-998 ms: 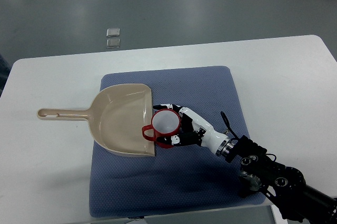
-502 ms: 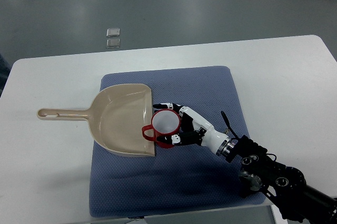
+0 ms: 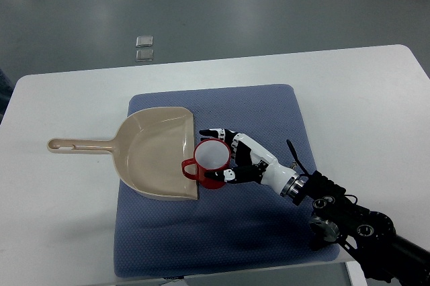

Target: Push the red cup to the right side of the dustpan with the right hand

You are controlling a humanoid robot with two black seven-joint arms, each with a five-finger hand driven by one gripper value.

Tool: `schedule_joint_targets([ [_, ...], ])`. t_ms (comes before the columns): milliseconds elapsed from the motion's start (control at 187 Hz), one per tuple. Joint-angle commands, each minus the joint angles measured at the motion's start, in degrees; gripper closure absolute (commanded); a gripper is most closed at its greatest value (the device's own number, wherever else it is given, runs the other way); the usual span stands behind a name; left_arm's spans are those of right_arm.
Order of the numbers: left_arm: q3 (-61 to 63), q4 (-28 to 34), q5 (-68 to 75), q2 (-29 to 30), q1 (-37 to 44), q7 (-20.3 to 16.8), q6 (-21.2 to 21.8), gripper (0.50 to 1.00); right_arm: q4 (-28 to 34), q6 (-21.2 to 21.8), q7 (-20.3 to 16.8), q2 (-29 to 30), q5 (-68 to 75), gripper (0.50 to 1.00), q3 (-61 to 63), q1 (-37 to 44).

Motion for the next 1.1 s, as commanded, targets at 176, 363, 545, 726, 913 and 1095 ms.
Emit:
schedule_joint_targets([
  [176,0.01,0.0,0.0,0.0,-0.01,0.0,0.0,0.5,0.71,0.27,0.29,-1.41,0.03,0.587,0.0,-0.17],
  [363,0.01,0.0,0.0,0.0,0.08,0.0,0.0,0.5,1.24,0.27,0.29,-1.85,0.03,0.587,0.0,-0.52],
  [545,-0.08,0.0,0.0,0.0,-0.01,0.0,0.0,0.5,1.59,0.18,0.29,-2.82,0.11,0.587,0.0,-0.7],
  [726,0.01,0.0,0.0,0.0,-0.01,0.0,0.0,0.5,1.59,0.18,0.29,-3.96,0.12,0.587,0.17,-0.88],
  [913,0.01,0.0,0.0,0.0,-0.01,0.0,0.0,0.5,1.59,0.79,0.29,-5.36,0.12,0.587,1.75,-1.4],
  [1095,0.01,0.0,0.0,0.0,-0.01,0.0,0.0,0.5,1.67,0.97,0.29,-7.21,0.2,0.587,2.19,-1.84],
])
